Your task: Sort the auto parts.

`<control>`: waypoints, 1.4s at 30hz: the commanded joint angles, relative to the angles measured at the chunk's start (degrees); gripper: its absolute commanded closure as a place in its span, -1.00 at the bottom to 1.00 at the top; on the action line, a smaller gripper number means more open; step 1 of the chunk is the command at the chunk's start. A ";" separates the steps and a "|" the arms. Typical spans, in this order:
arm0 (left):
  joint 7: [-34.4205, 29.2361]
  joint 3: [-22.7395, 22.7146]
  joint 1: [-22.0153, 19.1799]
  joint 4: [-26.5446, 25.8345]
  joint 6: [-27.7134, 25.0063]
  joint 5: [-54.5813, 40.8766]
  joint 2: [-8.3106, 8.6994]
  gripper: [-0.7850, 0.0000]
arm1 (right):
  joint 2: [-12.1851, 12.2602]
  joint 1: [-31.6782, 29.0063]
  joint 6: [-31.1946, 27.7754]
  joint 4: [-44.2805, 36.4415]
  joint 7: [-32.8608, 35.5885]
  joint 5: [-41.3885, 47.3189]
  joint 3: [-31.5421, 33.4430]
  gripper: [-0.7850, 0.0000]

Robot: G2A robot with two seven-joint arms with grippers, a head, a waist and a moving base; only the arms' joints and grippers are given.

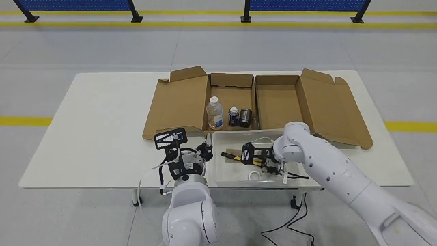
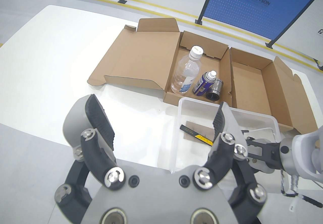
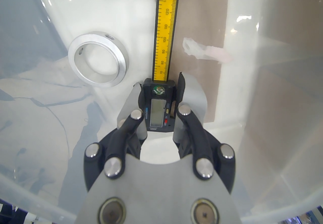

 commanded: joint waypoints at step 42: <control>0.00 0.00 0.00 0.00 -0.01 0.00 0.00 -1.00 | 13.23 -27.88 4.78 -34.97 -19.40 5.43 40.26 1.00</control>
